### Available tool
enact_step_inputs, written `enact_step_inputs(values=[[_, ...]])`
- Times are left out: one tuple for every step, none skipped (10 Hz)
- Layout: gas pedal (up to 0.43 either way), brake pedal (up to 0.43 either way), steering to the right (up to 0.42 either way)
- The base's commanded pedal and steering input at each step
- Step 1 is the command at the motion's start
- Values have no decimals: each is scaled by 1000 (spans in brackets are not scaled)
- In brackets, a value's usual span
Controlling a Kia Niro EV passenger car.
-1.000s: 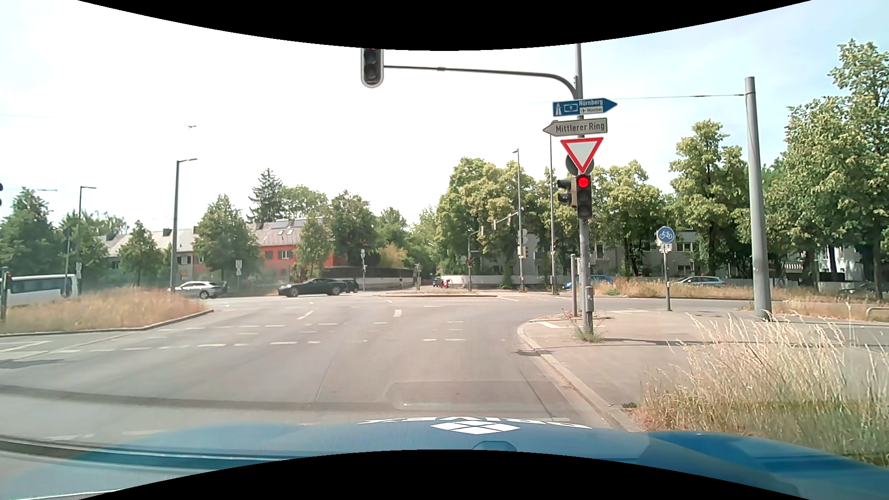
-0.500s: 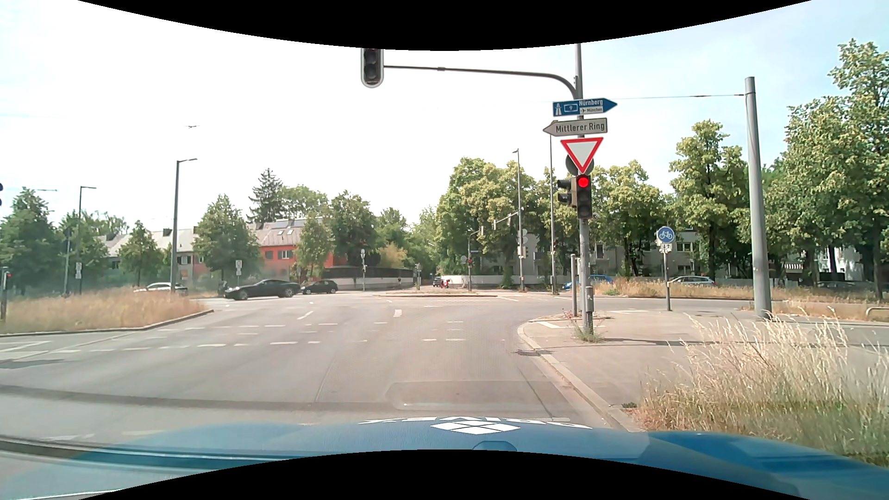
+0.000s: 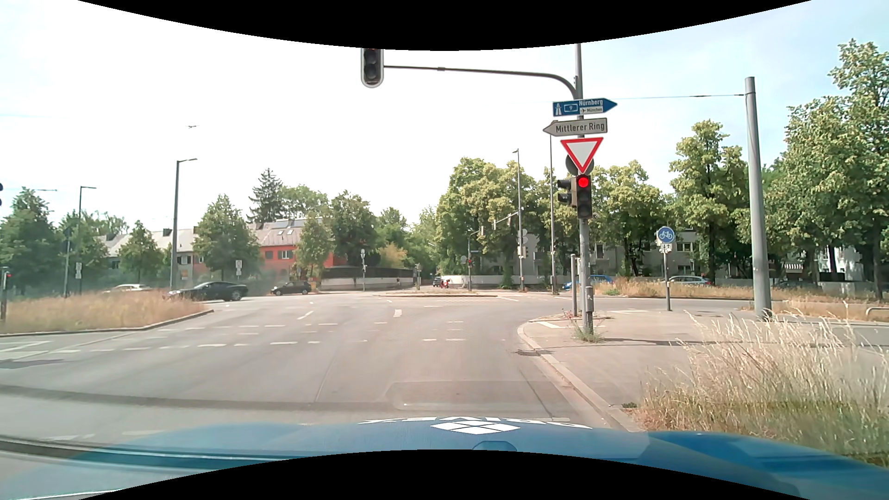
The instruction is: Follow the waypoints while adhering to traffic rules and regulations
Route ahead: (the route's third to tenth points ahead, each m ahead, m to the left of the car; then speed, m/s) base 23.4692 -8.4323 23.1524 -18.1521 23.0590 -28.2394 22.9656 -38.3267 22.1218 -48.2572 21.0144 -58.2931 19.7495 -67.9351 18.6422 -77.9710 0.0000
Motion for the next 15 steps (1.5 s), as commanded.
enact_step_inputs(values=[[0, 262, 4], [0, 268, 4], [0, 262, 4], [0, 262, 4], [0, 268, 4], [0, 268, 4], [0, 262, 4], [0, 262, 4], [0, 262, 4], [0, 268, 4], [0, 268, 4], [0, 268, 4], [0, 268, 4], [0, 268, 4], [0, 268, 4]])
